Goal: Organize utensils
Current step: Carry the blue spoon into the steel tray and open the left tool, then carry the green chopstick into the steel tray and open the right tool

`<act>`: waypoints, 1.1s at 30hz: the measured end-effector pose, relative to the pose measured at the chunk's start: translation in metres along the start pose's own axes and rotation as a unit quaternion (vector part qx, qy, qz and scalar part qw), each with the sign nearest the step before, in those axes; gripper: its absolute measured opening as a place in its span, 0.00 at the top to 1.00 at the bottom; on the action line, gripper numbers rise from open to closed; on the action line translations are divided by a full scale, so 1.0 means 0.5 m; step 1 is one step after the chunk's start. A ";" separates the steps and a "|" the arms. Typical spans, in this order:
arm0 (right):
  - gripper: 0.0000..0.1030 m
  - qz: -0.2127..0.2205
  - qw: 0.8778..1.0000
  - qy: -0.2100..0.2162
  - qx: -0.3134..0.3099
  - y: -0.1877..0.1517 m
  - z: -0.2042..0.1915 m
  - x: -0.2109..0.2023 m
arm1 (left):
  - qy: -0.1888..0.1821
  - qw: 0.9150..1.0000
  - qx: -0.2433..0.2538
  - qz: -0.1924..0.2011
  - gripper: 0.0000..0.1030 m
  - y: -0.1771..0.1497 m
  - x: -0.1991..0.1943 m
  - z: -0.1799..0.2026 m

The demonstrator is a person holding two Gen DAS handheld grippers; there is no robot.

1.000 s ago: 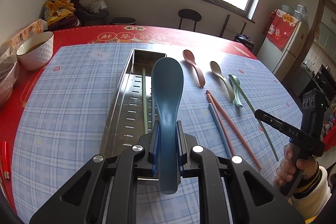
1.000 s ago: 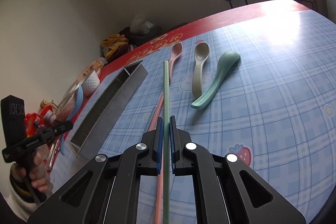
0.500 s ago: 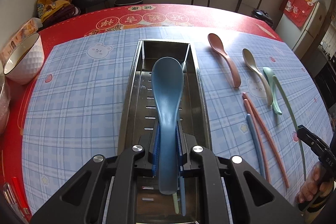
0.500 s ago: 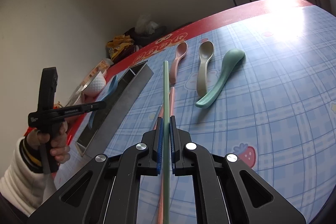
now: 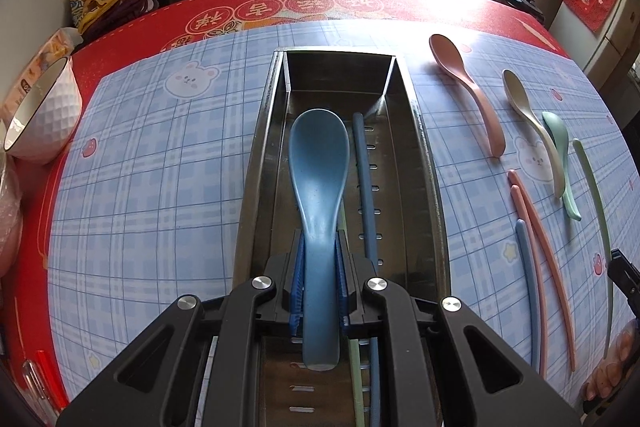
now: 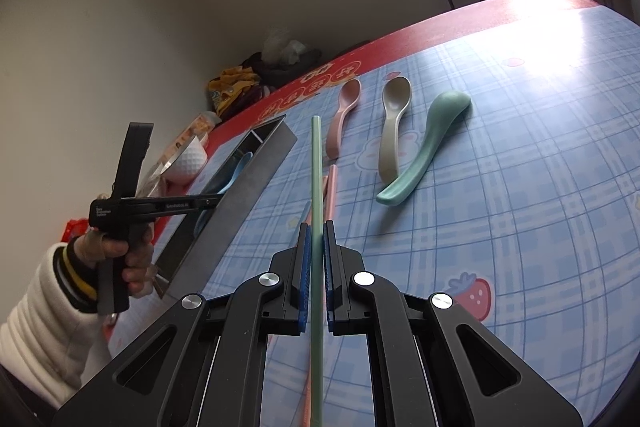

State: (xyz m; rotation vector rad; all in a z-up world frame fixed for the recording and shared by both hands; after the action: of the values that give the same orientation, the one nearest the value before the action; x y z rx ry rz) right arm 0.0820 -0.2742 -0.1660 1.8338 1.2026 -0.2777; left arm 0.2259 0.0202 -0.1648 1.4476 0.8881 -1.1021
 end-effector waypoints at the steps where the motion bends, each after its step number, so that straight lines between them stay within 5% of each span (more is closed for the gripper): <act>1: 0.94 0.000 1.000 0.000 0.000 0.000 0.000 0.000 | 0.004 1.000 -0.001 -0.002 0.86 0.000 0.002 -0.001; 14: 0.94 -0.001 1.000 -0.007 0.008 0.001 0.000 0.006 | -0.005 0.999 0.021 0.041 0.78 -0.024 -0.047 0.008; 17: 0.94 0.000 1.000 -0.008 0.013 0.000 0.004 0.006 | -0.013 0.996 0.036 0.078 0.67 -0.050 -0.082 0.015; 22: 0.94 -0.002 1.000 -0.015 0.018 0.001 0.004 0.010 | -0.006 0.988 0.057 0.142 0.29 -0.109 -0.124 0.018; 24: 0.94 -0.001 1.000 -0.015 0.017 0.002 0.004 0.011 | -0.021 0.986 0.051 0.158 0.21 -0.132 -0.130 0.005; 33: 0.94 -0.005 0.999 -0.044 0.028 0.001 0.006 0.017 | -0.041 0.978 0.029 0.203 0.06 -0.193 -0.132 -0.071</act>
State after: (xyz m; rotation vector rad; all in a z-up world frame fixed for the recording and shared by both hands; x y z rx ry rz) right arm 0.0875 -0.2712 -0.1722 1.8434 1.1546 -0.3970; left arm 0.1216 0.0735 -0.1300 1.5358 0.4753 -0.8756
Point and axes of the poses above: each gripper's, at about its wrist camera, not at the fingertips, and x roughly the way its jaws point, z to its right, y to its top, the point moved 1 cm from there along x, roughly the way its jaws point, and after that the axes turned 10 degrees about -z, right-handed, at the moved point
